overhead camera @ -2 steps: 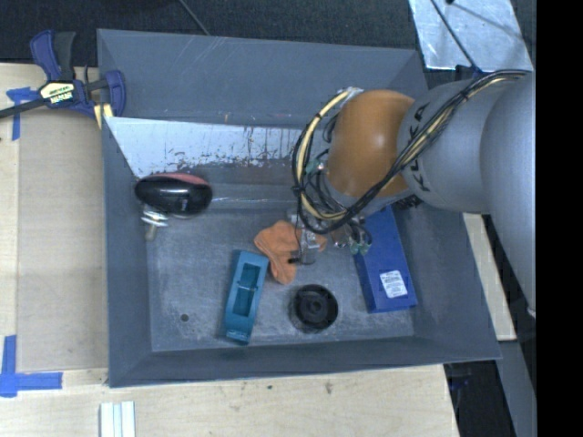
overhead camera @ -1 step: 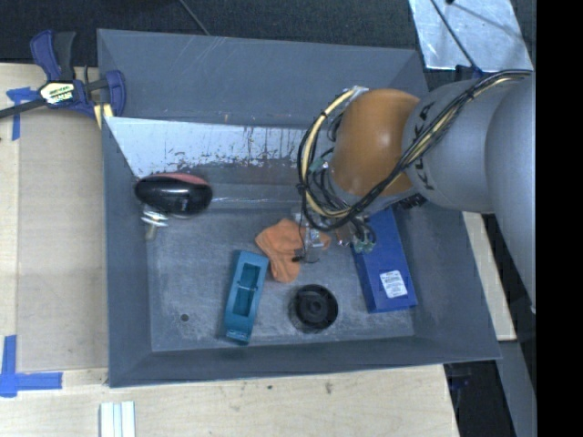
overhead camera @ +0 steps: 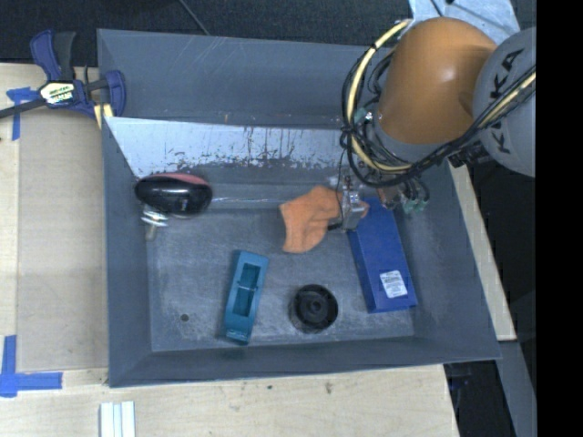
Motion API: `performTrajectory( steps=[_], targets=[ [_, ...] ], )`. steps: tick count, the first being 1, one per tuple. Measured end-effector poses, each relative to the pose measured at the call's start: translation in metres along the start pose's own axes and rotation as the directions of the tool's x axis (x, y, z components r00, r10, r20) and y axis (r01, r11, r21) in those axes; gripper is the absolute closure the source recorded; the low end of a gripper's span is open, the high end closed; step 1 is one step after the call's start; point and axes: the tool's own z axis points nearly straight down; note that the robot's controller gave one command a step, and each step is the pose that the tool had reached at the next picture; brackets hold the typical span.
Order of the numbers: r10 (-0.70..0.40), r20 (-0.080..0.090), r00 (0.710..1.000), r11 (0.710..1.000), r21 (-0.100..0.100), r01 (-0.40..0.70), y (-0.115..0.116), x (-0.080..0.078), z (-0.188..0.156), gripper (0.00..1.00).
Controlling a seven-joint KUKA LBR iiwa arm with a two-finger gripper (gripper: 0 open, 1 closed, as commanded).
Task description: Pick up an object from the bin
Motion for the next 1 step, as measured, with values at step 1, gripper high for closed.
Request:
performTrajectory(
  steps=[1],
  targets=[
    [0.000, -0.001, 1.000, 1.000, 0.000, 0.000, 0.0001, 0.0004, 0.0006, 1.00]
  ],
)
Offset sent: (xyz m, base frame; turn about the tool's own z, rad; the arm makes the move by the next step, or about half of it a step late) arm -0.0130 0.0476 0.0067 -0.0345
